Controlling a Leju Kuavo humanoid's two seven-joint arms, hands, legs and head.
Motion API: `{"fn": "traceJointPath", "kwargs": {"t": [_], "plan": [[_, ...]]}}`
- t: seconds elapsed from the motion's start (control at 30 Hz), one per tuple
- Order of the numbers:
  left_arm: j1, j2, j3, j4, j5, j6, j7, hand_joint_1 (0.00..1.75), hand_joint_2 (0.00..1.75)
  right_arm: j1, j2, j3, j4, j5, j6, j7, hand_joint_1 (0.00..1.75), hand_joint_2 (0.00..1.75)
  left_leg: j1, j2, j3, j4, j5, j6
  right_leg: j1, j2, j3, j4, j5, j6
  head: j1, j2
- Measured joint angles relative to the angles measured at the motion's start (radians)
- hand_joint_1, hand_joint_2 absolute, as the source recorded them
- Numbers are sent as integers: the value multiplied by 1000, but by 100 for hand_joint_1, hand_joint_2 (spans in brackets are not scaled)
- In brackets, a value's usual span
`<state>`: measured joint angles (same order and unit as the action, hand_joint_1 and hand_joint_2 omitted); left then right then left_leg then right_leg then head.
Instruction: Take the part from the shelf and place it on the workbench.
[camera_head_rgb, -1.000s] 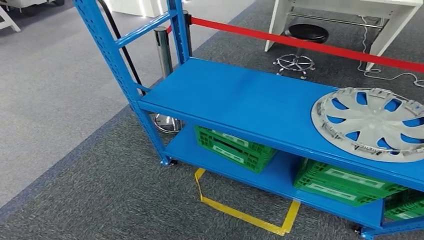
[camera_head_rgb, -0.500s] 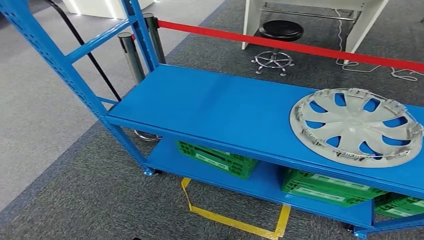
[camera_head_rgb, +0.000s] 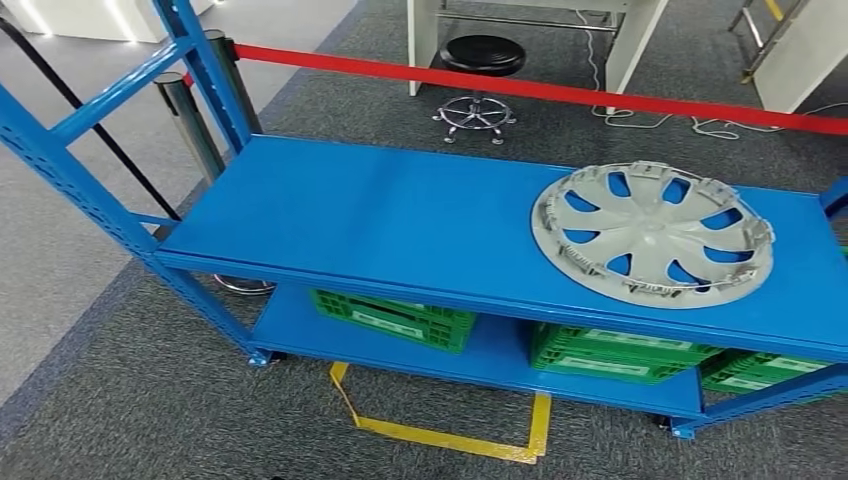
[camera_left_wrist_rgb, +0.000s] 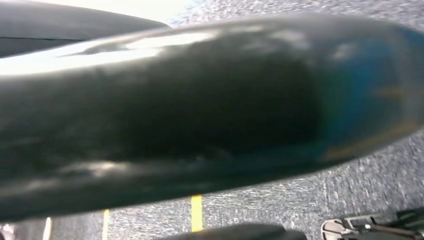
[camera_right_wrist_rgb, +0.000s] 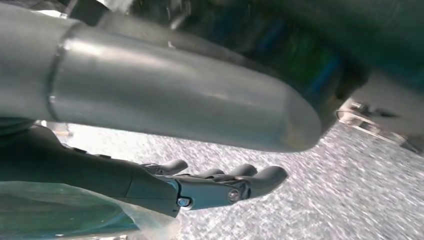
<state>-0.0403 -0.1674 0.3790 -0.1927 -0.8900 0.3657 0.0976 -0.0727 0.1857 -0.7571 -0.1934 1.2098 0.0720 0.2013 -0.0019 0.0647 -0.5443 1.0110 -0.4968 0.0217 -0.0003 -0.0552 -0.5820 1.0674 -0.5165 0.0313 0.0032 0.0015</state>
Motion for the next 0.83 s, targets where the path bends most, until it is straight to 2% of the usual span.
{"fn": "traceJointPath", "kwargs": {"t": [0.03, 0.07, 0.1, 0.13, 0.17, 0.23, 0.27, 0.3, 0.33, 0.37, 0.4, 0.43, 0.47, 0.5, 0.53, 0.57, 0.63, 0.67, 0.7, 0.73, 0.8, 0.83], "plan": [[0, 0, 0, 0, 0, -7, 6, 0, 0, -1, 0, 0, 0, 1, -1, 0, 0, 0, -3, 9, 3, 2, -4, -5, 2, -14, 18, -34, 8, -5, 0, 0], [0, -1, 0, 0, 0, -16, 13, 0, 0, -1, -1, 0, 0, 2, -1, 0, 0, 0, -6, 18, 4, 4, -6, -9, 5, -16, 23, -45, 5, -11, -1, 0], [-1, -1, 0, 0, 0, -27, 19, 0, 0, 1, -1, 0, 0, 3, -2, 0, 0, 0, -8, 29, 6, 4, -7, -12, 5, -6, 25, -48, 6, -17, -1, 0], [-2, -1, 0, 0, 0, -38, 26, 0, 44, 3, -1, 0, 0, 4, -2, 1, 0, 0, -7, 34, 8, 5, -10, -16, 3, 5, 24, -49, 9, -23, -2, 0], [-3, -2, 0, 0, 1, -48, 32, 0, 87, 5, -1, 0, 0, 5, -3, 2, 0, 0, -5, 27, 7, 13, -19, -21, 1, 15, 24, -51, 11, -28, -2, 0], [-3, -3, 0, 0, 1, -63, 40, 0, 175, 3, -1, 0, 0, 8, -3, 6, 0, 0, 1, -12, -18, 81, -65, -31, -5, 35, 26, -53, 15, -37, -6, 0], [-3, -3, 0, 0, 0, -66, 44, 0, 175, 1, -1, 0, 0, 10, -3, 8, 0, 0, 3, -34, -45, 144, -97, -36, -5, 46, 26, -53, 15, -40, -8, 0], [-1, -3, 0, 0, 0, -69, 46, 0, 175, 0, -1, 0, 0, 11, -3, 10, 0, 0, 5, -45, -76, 212, -127, -38, -5, 58, 26, -53, 16, -42, -9, 0], [0, -3, 0, 0, 0, -72, 49, 0, 175, 0, -2, 0, 0, 12, -4, 12, 0, 0, 6, -50, -102, 267, -143, -40, -5, 71, 26, -53, 16, -42, -9, 0], [1, -3, 0, 0, 0, -73, 52, 0, 175, 2, -2, 0, 0, 13, -7, 14, 0, 0, 6, -52, -114, 289, -138, -39, -5, 85, 27, -53, 16, -42, -9, 0], [2, -3, 0, 0, 0, -75, 55, 0, 175, 3, -3, 0, 0, 15, -14, 15, 0, 0, 6, -55, -111, 274, -114, -37, -5, 99, 29, -53, 16, -42, -9, 0], [2, -3, 0, 0, 0, -75, 57, 0, 175, 4, -3, 0, 0, 17, -23, 17, 0, 0, 6, -63, -92, 223, -75, -34, -5, 113, 31, -53, 16, -42, -8, 0], [2, -4, 1, 0, 0, -76, 58, 0, 175, 4, -4, 0, 0, 20, -33, 17, 0, 0, 7, -86, -65, 155, -35, -29, -6, 126, 32, -53, 16, -41, -9, 0], [2, -4, 1, 0, 1, -75, 59, 0, 175, 3, -4, 0, 0, 22, -42, 17, 0, 0, 9, -111, -39, 92, -7, -24, -5, 139, 32, -51, 16, -39, -8, 0], [2, -4, 1, 0, 1, -75, 60, 0, 175, 2, -3, 0, 0, 24, -48, 17, 0, 0, 9, -132, -20, 45, 7, -21, -5, 150, 29, -50, 17, -35, -8, 0], [2, -5, 1, 0, 2, -75, 60, 0, 175, 2, -3, 0, 0, 25, -54, 17, 0, 0, 9, -145, -11, 20, 9, -18, -7, 161, 24, -49, 18, -28, -8, 0], [0, -7, 1, 0, 4, -71, 60, 0, 175, 3, -4, 0, -1, 26, -71, 17, 0, 0, 7, -132, -6, 6, 5, -13, -9, 183, 13, -52, 23, -12, -8, 0], [-1, -9, 2, 0, 4, -67, 60, 0, 175, 5, -6, -1, -1, 26, -81, 18, 0, 0, 8, -121, -4, 1, 8, -8, -10, 179, 7, -50, 19, -6, -7, 0], [-1, -11, 3, 0, 4, -63, 59, 0, 175, 6, -7, -1, -1, 26, -90, 21, 0, 0, 10, -108, -2, -5, 11, -2, -9, 162, -4, -32, 6, -1, -4, 0], [-1, -13, 4, 0, 3, -59, 59, 0, 175, 5, -8, -1, -1, 27, -97, 23, 0, 0, 12, -94, -1, -10, 13, 4, -7, 136, -23, 5, -19, 3, -1, 0], [0, -14, 7, 0, 1, -56, 59, 0, 175, 3, -10, -1, -1, 31, -105, 29, 0, 0, 10, -65, -2, -12, 13, 10, -7, 83, -82, 129, -85, 9, 5, 0], [1, -14, 7, 0, 1, -55, 59, 0, 175, 2, -10, -1, -1, 32, -106, 29, 0, 0, 9, -57, -2, -12, 12, 11, -8, 75, -99, 165, -103, 11, 5, 0]]}}
